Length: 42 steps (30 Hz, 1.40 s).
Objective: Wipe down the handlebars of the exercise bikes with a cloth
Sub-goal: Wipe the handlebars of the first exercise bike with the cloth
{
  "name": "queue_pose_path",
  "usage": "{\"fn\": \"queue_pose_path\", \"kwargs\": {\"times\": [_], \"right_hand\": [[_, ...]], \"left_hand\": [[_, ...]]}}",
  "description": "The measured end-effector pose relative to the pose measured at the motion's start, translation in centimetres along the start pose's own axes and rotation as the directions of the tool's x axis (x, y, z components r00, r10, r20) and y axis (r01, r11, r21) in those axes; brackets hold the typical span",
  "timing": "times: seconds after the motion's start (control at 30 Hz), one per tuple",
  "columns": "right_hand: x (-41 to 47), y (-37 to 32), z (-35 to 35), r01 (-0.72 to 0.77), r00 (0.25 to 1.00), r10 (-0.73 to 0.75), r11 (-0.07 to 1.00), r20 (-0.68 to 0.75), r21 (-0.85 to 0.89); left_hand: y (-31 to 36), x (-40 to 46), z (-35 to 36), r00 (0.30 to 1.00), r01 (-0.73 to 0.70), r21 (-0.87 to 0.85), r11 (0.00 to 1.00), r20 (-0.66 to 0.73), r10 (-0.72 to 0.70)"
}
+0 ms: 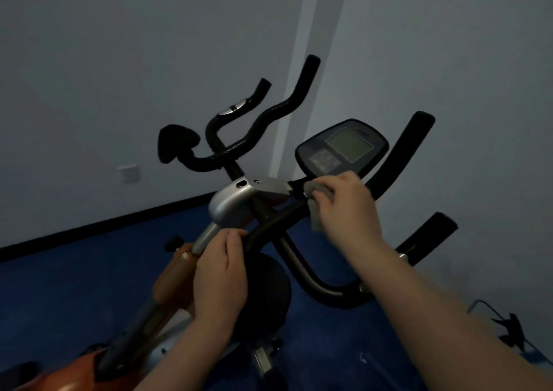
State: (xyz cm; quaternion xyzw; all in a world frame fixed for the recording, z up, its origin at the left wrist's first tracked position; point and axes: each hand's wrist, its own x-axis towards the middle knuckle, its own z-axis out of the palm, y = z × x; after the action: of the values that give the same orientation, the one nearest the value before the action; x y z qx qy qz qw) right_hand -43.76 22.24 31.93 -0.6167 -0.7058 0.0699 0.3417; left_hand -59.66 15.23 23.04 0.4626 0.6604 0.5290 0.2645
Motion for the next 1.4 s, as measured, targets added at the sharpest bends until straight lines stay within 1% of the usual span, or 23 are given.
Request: {"fn": "queue_pose_path", "kwargs": {"times": [0.03,0.07,0.17,0.2,0.27,0.3,0.33,0.37,0.43,0.47,0.5,0.57,0.63,0.7,0.73,0.87,0.97,1.03,1.13,1.17,1.2,1.3,1.4], "right_hand": [[-0.7,-0.7,1.1,0.016,1.000,-0.016,0.999,0.018,-0.028],[-1.6,-1.4,2.4,0.041,0.996,-0.039,0.999,0.075,-0.030],[-3.6,-3.3,4.8,0.111,0.951,-0.129,0.991,0.282,0.079],[-3.8,-3.5,4.7,0.117,0.919,-0.157,0.985,0.362,0.130],[-3.3,-3.4,3.7,0.103,0.819,-0.204,0.972,0.536,0.211],[-2.7,-2.9,2.7,0.090,0.764,-0.209,0.971,0.611,0.220],[-2.2,-2.2,1.7,0.093,0.730,-0.208,0.974,0.651,0.207],[-1.7,-1.4,0.6,0.100,0.738,-0.193,0.979,0.647,0.178],[-1.6,0.2,-0.9,0.135,0.840,-0.160,0.987,0.518,0.086],[-2.2,0.6,-1.0,0.164,0.873,-0.157,0.986,0.463,0.024],[-3.2,0.7,-0.9,0.196,0.881,-0.163,0.980,0.444,-0.029],[-6.2,1.0,-0.5,0.263,0.875,-0.216,0.963,0.433,-0.051],[-8.0,2.1,-1.6,0.309,0.862,-0.281,0.951,0.421,0.002],[-8.5,3.3,-2.8,0.351,0.813,-0.322,0.936,0.485,0.034],[-8.5,3.5,-2.9,0.358,0.802,-0.328,0.933,0.500,0.037],[-6.9,2.4,-0.7,0.238,0.891,-0.250,0.968,0.378,0.079],[-4.7,1.0,1.0,0.165,0.915,-0.178,0.984,0.361,0.067],[-4.1,0.5,1.1,0.151,0.911,-0.161,0.987,0.381,0.055],[-4.8,1.3,-0.5,0.179,0.852,-0.155,0.984,0.500,0.001],[-5.2,1.5,-1.0,0.168,0.834,-0.135,0.986,0.535,-0.013],[-5.5,1.6,-1.1,0.139,0.834,-0.108,0.990,0.541,-0.018],[-5.9,0.5,0.8,0.114,0.910,-0.079,0.991,0.406,-0.063],[-7.1,0.1,2.5,0.079,0.955,-0.040,0.989,0.292,-0.123]], "left_hand": [[-0.1,-0.1,0.1,1.000,-0.003,0.016,1.000,-0.007,0.003],[-0.1,-0.2,0.1,1.000,-0.008,0.023,1.000,-0.014,0.008],[-0.1,-0.4,0.1,0.999,-0.018,-0.035,0.999,-0.047,0.016],[-0.1,-0.6,0.0,0.998,-0.019,-0.047,0.999,-0.053,0.016],[0.1,-0.8,-0.1,0.997,-0.038,-0.019,0.999,-0.061,0.036],[0.1,-0.8,-0.1,0.997,-0.044,0.009,0.999,-0.063,0.045],[0.2,-0.8,-0.2,0.997,-0.052,0.034,0.998,-0.063,0.054],[0.4,-0.8,-0.3,0.996,-0.068,0.061,0.996,-0.061,0.072],[1.2,-1.1,0.0,0.984,-0.155,0.147,0.977,-0.067,0.166],[1.7,-1.4,0.3,0.973,-0.205,0.205,0.957,-0.060,0.221],[2.3,-1.6,0.8,0.963,-0.244,0.259,0.935,-0.046,0.264],[2.9,-2.0,1.3,0.950,-0.282,0.326,0.903,-0.036,0.309],[2.7,-1.8,1.3,0.954,-0.266,0.304,0.915,-0.052,0.295],[2.3,-1.7,1.0,0.957,-0.257,0.273,0.927,-0.063,0.284],[2.2,-1.7,0.8,0.957,-0.253,0.271,0.929,-0.069,0.280],[2.2,-1.8,0.9,0.958,-0.246,0.292,0.924,-0.069,0.277],[2.1,-1.8,0.9,0.953,-0.270,0.297,0.916,-0.055,0.299],[2.1,-1.8,0.9,0.952,-0.275,0.300,0.913,-0.045,0.302],[2.0,-1.8,1.0,0.952,-0.276,0.296,0.914,-0.046,0.302],[2.0,-1.7,0.9,0.952,-0.277,0.296,0.914,-0.046,0.304],[2.0,-1.7,0.9,0.951,-0.278,0.297,0.914,-0.046,0.305],[2.3,-1.7,1.0,0.957,-0.267,0.268,0.926,-0.043,0.288],[2.7,-2.1,1.0,0.959,-0.269,0.200,0.942,-0.038,0.282]]}}
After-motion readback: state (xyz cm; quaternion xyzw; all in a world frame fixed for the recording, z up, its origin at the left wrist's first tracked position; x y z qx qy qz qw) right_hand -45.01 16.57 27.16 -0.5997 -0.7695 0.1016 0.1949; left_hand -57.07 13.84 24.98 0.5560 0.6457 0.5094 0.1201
